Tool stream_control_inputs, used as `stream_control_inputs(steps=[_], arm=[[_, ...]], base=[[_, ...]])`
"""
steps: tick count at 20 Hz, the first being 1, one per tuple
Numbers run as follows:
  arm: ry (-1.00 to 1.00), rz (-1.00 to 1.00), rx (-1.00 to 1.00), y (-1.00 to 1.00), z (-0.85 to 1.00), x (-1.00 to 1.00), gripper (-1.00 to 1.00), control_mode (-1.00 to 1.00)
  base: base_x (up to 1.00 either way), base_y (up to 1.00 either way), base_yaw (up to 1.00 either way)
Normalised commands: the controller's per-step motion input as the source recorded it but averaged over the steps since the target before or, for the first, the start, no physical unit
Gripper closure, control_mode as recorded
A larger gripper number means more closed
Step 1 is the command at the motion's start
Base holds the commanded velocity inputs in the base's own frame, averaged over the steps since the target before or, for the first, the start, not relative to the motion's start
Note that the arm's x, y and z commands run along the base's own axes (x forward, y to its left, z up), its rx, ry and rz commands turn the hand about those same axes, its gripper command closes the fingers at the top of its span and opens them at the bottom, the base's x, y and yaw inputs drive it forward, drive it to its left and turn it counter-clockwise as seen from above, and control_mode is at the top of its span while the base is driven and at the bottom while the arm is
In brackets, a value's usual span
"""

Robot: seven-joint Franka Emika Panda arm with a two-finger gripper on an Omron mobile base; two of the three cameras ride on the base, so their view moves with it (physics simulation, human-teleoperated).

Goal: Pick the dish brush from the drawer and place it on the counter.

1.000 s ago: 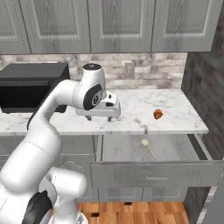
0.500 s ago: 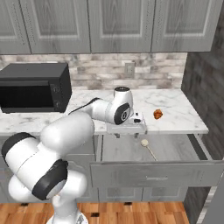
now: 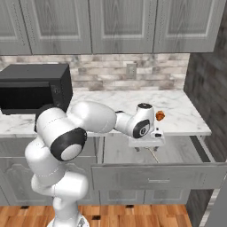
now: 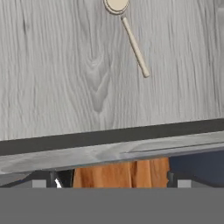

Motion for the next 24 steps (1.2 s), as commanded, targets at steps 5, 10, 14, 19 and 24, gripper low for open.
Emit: stream_control_inputs(steps=[5,10,14,19,24], arm=[[-0.02,0.0,0.03,-0.38,-0.54,0.29,-1.0,-1.0],[0.0,0.0,0.03,-0.34,-0.47,0.19,-1.0,-1.0],[0.0,0.0,0.0,-0.29,-0.4,0.02,-1.0,-1.0],[-0.01,0.0,0.0,-0.33,-0.11,-0.17,-1.0,-1.0],[0.0,0.01,0.0,-0.54,-0.05,-0.43,-1.0,-1.0]], base=[[0.0,0.0,0.0],[0.0,0.0,0.0],[0.0,0.0,0.0],[0.0,0.0,0.0],[0.0,0.0,0.0]])
